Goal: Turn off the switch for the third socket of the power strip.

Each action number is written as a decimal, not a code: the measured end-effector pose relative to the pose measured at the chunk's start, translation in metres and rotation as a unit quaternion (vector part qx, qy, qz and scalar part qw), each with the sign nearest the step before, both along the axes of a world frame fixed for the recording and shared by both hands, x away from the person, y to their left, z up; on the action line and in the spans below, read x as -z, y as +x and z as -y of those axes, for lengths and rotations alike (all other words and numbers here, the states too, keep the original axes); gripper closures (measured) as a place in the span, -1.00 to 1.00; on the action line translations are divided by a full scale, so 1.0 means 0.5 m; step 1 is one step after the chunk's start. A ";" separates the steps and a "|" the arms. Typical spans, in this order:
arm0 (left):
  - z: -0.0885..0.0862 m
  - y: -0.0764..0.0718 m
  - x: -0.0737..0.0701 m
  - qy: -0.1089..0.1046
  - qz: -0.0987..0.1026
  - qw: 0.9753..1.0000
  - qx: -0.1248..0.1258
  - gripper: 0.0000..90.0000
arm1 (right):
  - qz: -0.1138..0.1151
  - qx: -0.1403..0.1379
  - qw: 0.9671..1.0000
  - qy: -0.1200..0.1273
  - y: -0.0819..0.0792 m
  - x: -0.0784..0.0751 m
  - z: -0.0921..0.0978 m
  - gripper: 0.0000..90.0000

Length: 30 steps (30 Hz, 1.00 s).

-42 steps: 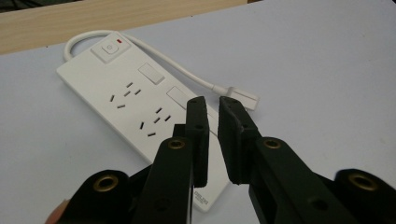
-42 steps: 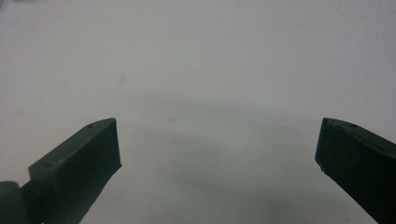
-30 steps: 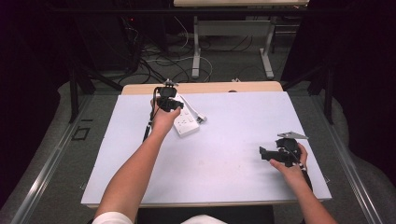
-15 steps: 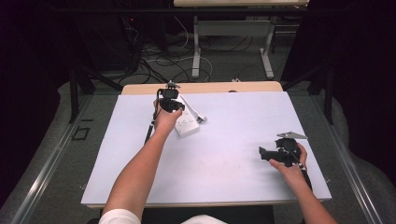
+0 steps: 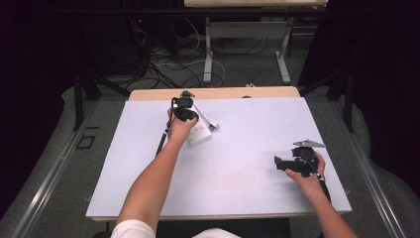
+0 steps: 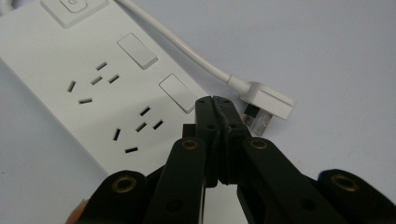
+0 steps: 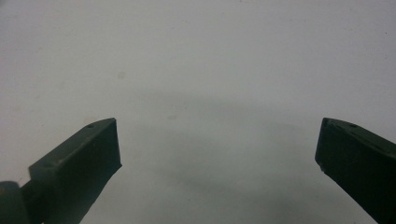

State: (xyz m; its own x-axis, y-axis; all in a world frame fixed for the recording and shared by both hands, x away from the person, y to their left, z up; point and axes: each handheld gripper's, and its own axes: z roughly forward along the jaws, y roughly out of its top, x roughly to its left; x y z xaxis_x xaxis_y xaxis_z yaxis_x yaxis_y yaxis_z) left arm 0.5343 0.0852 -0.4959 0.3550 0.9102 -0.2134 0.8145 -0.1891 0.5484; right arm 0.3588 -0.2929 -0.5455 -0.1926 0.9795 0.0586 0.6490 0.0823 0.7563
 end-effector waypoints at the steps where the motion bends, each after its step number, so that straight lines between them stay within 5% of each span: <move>1: 0.001 0.001 0.003 0.001 0.000 1.000 0.002 1.00 | 0.000 0.000 1.000 0.000 0.000 0.000 0.000 -1.00; 18: 0.039 -0.001 0.034 0.001 -0.026 0.999 0.017 1.00 | 0.000 -0.004 1.000 0.000 0.000 0.000 0.002 -1.00; 30: 0.041 -0.007 0.038 0.007 -0.026 0.999 0.022 1.00 | -0.002 -0.003 1.000 0.002 0.000 -0.001 0.002 -1.00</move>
